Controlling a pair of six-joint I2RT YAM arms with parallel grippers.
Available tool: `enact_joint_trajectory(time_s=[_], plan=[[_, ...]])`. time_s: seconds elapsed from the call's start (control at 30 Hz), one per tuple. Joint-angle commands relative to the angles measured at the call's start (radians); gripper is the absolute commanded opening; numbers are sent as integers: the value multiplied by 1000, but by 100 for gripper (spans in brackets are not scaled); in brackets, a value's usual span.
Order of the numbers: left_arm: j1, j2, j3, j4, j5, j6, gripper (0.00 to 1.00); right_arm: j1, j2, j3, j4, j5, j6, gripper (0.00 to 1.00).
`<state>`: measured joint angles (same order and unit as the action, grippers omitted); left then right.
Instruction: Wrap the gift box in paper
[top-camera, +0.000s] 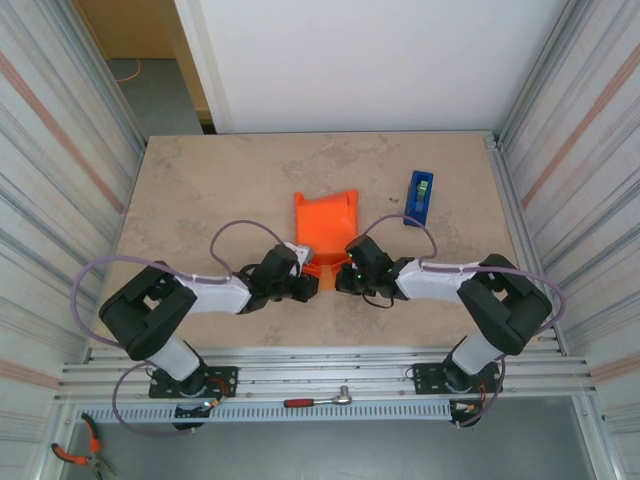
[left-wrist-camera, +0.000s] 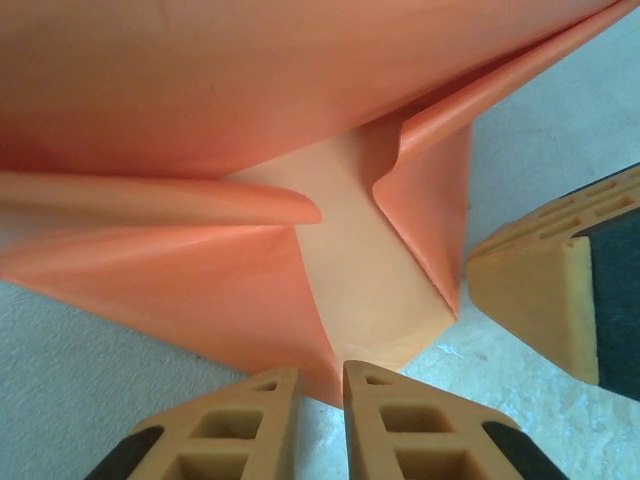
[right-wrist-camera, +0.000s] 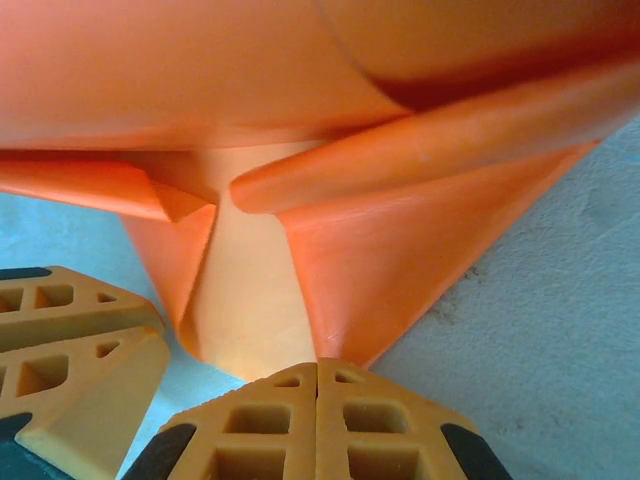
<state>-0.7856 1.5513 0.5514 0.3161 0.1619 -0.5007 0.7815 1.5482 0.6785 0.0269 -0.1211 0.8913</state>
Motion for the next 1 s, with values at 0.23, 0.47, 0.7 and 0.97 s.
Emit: enact_joint_trajectory(time_s=[0.23,0.47,0.7,0.97], plan=[[53,-241,58,-176,-62,60,46,19,-68,-5,-74,59,76,28],[165,-293,81,-248,-35,72,64,45,-23,24,-78,84,92,33],[201,-315,77,-267,-32,87,78,53,9,39,-76,100,102,34],[211,-310,65,-253,-37,84,84,56,51,67,-77,99,95,33]])
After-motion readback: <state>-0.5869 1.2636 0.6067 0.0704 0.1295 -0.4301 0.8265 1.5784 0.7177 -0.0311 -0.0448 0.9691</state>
